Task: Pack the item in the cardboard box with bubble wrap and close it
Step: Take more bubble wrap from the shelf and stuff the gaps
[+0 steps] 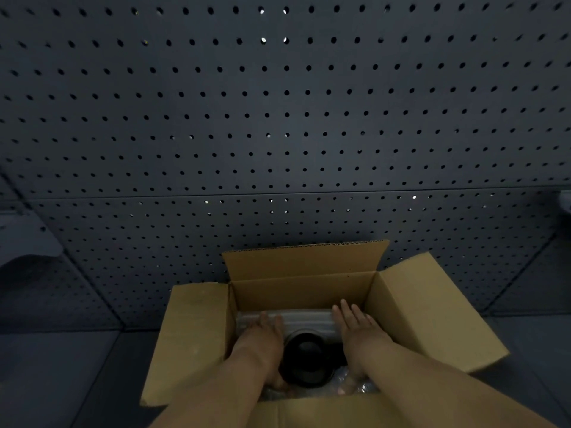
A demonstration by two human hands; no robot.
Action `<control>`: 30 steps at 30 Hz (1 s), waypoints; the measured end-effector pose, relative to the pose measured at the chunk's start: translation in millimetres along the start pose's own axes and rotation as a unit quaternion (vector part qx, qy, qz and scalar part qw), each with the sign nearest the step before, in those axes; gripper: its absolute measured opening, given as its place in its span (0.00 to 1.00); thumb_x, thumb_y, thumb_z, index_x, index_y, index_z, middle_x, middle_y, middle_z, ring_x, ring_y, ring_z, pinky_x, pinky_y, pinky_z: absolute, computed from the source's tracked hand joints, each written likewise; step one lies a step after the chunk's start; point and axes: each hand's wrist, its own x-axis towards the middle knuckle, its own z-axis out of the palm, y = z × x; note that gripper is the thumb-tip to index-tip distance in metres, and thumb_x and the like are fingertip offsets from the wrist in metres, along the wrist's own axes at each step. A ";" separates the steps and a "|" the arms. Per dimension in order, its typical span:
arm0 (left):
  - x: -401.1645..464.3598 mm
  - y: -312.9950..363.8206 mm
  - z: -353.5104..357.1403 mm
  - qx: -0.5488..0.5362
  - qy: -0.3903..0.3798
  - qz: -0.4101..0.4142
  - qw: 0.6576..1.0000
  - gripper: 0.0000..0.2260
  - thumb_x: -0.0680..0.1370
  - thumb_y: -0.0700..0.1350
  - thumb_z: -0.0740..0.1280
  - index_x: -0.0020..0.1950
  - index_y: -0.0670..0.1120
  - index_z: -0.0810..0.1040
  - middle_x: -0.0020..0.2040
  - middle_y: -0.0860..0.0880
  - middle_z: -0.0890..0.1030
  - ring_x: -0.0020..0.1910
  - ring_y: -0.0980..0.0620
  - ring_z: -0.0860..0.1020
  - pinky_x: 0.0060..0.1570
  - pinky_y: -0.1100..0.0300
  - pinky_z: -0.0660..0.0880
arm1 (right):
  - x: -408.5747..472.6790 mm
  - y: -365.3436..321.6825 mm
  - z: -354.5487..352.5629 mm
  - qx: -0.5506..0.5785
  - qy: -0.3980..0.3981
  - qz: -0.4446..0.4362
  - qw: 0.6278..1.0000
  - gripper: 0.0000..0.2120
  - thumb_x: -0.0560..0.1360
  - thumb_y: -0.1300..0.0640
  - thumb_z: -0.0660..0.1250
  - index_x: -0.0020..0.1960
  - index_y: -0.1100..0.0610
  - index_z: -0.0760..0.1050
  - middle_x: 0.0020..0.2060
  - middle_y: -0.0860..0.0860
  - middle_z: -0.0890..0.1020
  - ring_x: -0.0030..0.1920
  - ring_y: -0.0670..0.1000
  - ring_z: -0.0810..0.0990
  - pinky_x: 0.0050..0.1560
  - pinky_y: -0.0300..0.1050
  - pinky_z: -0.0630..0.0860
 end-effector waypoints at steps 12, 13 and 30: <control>-23.1 -6.1 -10.6 0.028 0.058 -0.029 0.998 0.56 0.66 0.70 0.67 0.77 0.42 0.38 0.79 0.41 0.43 0.78 0.43 0.45 0.76 0.49 0.45 | -16.7 3.5 -12.4 -0.014 0.008 -0.015 1.000 0.63 0.67 0.40 0.73 0.74 0.58 0.25 0.75 0.53 0.29 0.77 0.55 0.34 0.76 0.49 0.40; -28.3 -6.8 -13.8 0.030 0.073 -0.031 0.996 0.54 0.68 0.70 0.66 0.77 0.43 0.38 0.79 0.42 0.44 0.78 0.44 0.45 0.76 0.50 0.44 | -21.7 4.2 -16.9 -0.008 0.012 -0.017 1.000 0.63 0.67 0.38 0.73 0.75 0.58 0.26 0.75 0.53 0.30 0.77 0.55 0.34 0.77 0.49 0.41; -127.1 68.3 -169.6 0.101 0.486 -0.016 0.868 0.19 0.82 0.55 0.52 0.45 0.47 0.78 0.42 0.49 0.81 0.42 0.48 0.80 0.36 0.58 0.70 | -187.2 92.0 -107.9 0.089 0.447 0.077 0.887 0.13 0.80 0.54 0.58 0.53 0.58 0.79 0.47 0.55 0.83 0.47 0.57 0.80 0.42 0.48 0.77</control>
